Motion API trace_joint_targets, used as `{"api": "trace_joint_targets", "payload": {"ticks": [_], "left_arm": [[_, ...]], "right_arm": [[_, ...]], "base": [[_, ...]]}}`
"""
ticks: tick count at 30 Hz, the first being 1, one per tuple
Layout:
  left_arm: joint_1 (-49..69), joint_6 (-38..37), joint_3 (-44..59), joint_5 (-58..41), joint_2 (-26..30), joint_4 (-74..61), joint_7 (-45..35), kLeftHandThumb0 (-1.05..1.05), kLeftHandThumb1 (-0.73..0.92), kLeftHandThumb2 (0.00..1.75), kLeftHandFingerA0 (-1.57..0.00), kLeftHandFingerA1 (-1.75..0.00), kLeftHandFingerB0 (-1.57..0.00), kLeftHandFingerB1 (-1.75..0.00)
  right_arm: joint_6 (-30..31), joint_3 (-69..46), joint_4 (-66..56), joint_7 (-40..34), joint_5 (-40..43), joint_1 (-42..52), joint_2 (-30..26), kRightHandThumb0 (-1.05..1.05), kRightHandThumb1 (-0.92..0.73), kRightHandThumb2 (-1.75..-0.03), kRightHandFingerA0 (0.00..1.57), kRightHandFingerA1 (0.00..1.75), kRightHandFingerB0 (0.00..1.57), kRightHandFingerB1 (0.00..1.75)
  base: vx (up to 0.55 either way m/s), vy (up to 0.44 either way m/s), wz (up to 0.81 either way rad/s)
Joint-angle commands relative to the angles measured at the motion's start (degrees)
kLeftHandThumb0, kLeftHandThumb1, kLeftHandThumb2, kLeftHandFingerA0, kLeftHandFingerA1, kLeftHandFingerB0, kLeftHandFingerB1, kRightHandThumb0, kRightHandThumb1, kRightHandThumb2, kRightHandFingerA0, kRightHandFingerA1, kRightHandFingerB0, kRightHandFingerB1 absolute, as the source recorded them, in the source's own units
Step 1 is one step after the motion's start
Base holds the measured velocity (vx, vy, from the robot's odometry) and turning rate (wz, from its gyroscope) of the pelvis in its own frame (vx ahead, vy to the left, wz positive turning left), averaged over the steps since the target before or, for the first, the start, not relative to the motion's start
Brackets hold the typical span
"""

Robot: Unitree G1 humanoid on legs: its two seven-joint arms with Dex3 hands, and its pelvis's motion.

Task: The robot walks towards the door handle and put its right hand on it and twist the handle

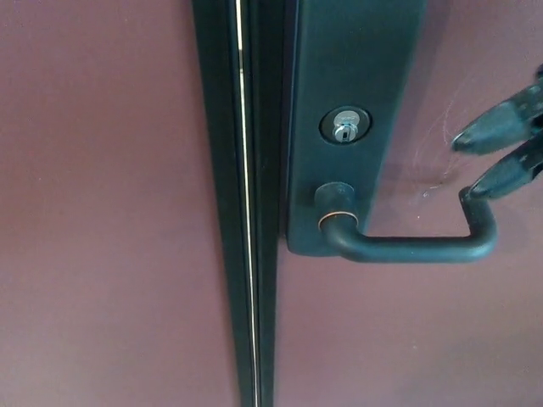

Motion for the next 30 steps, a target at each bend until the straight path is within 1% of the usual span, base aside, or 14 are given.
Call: {"api": "trace_joint_targets", "payload": {"ticks": [1, 3, 4, 10, 11, 15, 20, 22, 23, 26, 27, 30], "left_arm": [[0.3, -0.2, -0.3, 0.3, 0.6, -0.1, -1.0, -0.14, 0.73, 0.61, -0.46, -0.43, -0.33, -0.36], [0.3, -0.2, -0.3, 0.3, 0.6, -0.1, -1.0, -0.14, 0.73, 0.61, -0.46, -0.43, -0.33, -0.36], [0.4, -0.1, -0.3, 0.3, 0.7, -0.2, -1.2, -0.14, 0.73, 0.61, -0.46, -0.43, -0.33, -0.36], [0.7, 0.0, -0.4, 0.3, 0.8, -0.6, -1.4, -0.14, 0.73, 0.61, -0.46, -0.43, -0.33, -0.36], [0.9, -0.2, -0.4, 0.3, 0.9, -0.8, -1.4, -0.14, 0.73, 0.61, -0.46, -0.43, -0.33, -0.36], [0.7, -0.2, -0.6, 0.4, 0.9, -0.8, -1.5, -0.14, 0.73, 0.61, -0.46, -0.43, -0.33, -0.36], [0.6, -0.3, -0.9, 0.5, 1.0, -0.5, -2.0, -0.14, 0.73, 0.61, -0.45, -0.42, -0.33, -0.36], [0.4, -0.2, -0.8, 0.5, 1.0, -0.2, -1.9, -0.14, 0.73, 0.61, -0.45, -0.42, -0.33, -0.36], [0.3, -0.2, -0.8, 0.5, 1.0, -0.1, -1.9, -0.14, 0.73, 0.61, -0.45, -0.42, -0.33, -0.36], [0.6, -0.7, -1.0, 0.7, 1.1, -0.2, -1.8, -0.14, 0.73, 0.61, -0.45, -0.43, -0.33, -0.36], [0.7, -0.9, -1.1, 0.8, 1.2, -0.2, -1.8, -0.14, 0.73, 0.61, -0.45, -0.43, -0.33, -0.36], [0.8, -0.9, -1.1, 0.7, 1.1, -0.1, -1.8, -0.14, 0.73, 0.61, -0.45, -0.43, -0.33, -0.36]], "right_arm": [[7.3, 2.9, 0.1, 3.3, -0.6, -4.2, 0.4, -0.35, -0.51, -0.55, 0.49, 0.48, 0.42, 0.39], [8.1, 3.0, 0.1, 3.6, -1.0, -4.9, 0.9, -0.35, -0.51, -0.55, 0.49, 0.48, 0.42, 0.39], [9.3, 5.0, -0.1, 3.6, -2.0, -6.2, 1.0, -0.35, -0.51, -0.55, 0.49, 0.47, 0.42, 0.39], [11.4, 6.0, -0.1, 4.6, -3.8, -8.0, 2.4, -0.35, -0.51, -0.55, 0.49, 0.47, 0.42, 0.39], [12.1, 7.6, 0.0, 4.8, -5.1, -9.8, 2.6, -0.34, -0.51, -0.55, 0.48, 0.47, 0.42, 0.39], [13.4, 8.6, 0.4, 5.7, -6.9, -11.9, 3.2, -0.34, -0.51, -0.55, 0.48, 0.47, 0.42, 0.39], [13.0, 10.6, 1.9, 7.1, -12.2, -14.5, 3.7, -0.35, -0.51, -0.55, 0.49, 0.46, 0.42, 0.39], [13.0, 10.8, 2.2, 7.6, -13.2, -14.9, 4.0, -0.35, -0.52, -0.56, 0.47, 0.47, 0.41, 0.39], [12.5, 10.7, 2.7, 7.8, -14.3, -15.2, 4.1, -0.36, -0.51, -0.55, 0.49, 0.46, 0.43, 0.38], [12.4, 10.5, 3.1, 8.1, -16.2, -15.9, 4.5, -0.36, -0.51, -0.55, 0.49, 0.45, 0.43, 0.38], [11.9, 10.2, 3.2, 7.8, -17.5, -15.7, 4.5, -0.41, -0.37, -0.75, 0.44, 0.56, 0.33, 0.48], [11.9, 9.9, 3.1, 8.1, -19.0, -15.6, 5.2, -0.43, -0.37, -0.74, 0.44, 0.56, 0.34, 0.48]], "base": [[0.0, 0.0, 0.0], [0.0, 0.0, 0.0], [0.0, 0.0, 0.0], [0.0, 0.0, 0.0], [0.0, 0.0, 0.0], [0.0, 0.0, 0.0], [0.0, 0.0, 0.0], [0.0, 0.0, 0.0], [0.0, 0.0, 0.0], [0.0, 0.0, 0.0], [0.0, 0.0, 0.0], [0.0, 0.0, 0.0]]}}
